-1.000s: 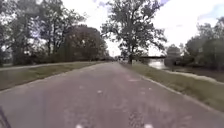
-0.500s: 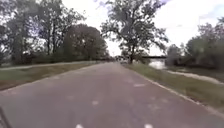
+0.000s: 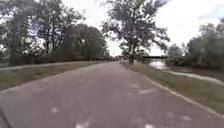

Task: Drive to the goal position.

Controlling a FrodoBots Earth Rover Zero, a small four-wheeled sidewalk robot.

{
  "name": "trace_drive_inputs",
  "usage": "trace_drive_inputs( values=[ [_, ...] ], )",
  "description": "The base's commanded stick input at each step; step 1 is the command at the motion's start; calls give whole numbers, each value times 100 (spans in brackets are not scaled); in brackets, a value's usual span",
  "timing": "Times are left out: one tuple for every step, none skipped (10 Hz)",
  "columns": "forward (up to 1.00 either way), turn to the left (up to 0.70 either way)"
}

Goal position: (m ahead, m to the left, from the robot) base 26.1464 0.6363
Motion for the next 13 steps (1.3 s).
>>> trace_drive_inputs(
  values=[
    [100, -6],
    [100, -16],
    [100, -4],
    [100, -27],
    [100, -8],
    [100, 24],
    [100, -17],
    [100, 19],
    [100, -5],
    [100, 5],
    [100, -15],
    [100, 10],
    [100, 15]
  ],
)
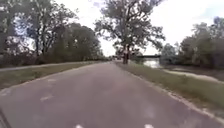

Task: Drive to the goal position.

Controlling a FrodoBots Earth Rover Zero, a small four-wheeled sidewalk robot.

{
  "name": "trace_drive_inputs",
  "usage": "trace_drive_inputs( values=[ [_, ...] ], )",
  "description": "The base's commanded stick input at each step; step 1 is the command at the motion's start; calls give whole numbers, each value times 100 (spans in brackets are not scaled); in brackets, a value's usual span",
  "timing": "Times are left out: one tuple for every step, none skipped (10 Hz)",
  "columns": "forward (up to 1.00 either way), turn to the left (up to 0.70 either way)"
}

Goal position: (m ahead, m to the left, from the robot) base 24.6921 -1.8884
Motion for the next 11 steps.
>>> trace_drive_inputs(
  values=[
    [100, -9],
    [100, 5],
    [100, -5],
    [100, 17],
    [100, -10],
    [100, 0],
    [100, 2],
    [100, -18],
    [100, 4],
    [100, 25],
    [100, -20]
  ],
)
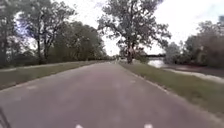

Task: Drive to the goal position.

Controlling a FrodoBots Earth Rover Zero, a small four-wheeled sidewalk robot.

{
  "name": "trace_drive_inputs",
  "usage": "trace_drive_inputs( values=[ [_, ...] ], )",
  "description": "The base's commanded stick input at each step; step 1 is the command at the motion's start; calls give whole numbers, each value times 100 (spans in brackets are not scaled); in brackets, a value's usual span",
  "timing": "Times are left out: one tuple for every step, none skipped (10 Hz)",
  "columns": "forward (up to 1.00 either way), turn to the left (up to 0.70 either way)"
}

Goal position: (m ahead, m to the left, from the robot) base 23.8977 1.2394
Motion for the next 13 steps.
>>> trace_drive_inputs(
  values=[
    [100, 0],
    [100, 0],
    [100, 0],
    [100, 0],
    [100, 0],
    [100, 0],
    [0, 0],
    [0, 0],
    [0, 0],
    [0, 0],
    [89, 0],
    [100, 0],
    [61, 0]
  ],
)
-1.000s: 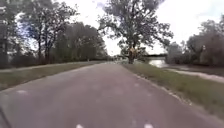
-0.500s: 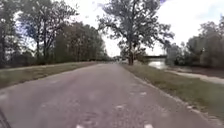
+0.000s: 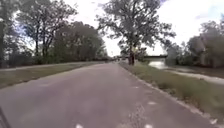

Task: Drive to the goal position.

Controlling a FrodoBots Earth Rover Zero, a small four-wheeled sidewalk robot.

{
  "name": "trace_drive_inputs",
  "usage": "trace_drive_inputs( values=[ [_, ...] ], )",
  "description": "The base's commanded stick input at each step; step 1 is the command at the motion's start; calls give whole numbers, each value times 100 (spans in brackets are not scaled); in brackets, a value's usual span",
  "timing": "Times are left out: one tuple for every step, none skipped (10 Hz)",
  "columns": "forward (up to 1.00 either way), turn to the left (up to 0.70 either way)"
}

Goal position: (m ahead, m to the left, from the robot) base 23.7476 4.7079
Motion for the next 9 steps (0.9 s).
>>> trace_drive_inputs(
  values=[
    [17, 0],
    [68, 0],
    [16, 0],
    [85, 0],
    [37, 0],
    [49, 0],
    [0, 0],
    [40, 0],
    [55, 0]
  ],
)
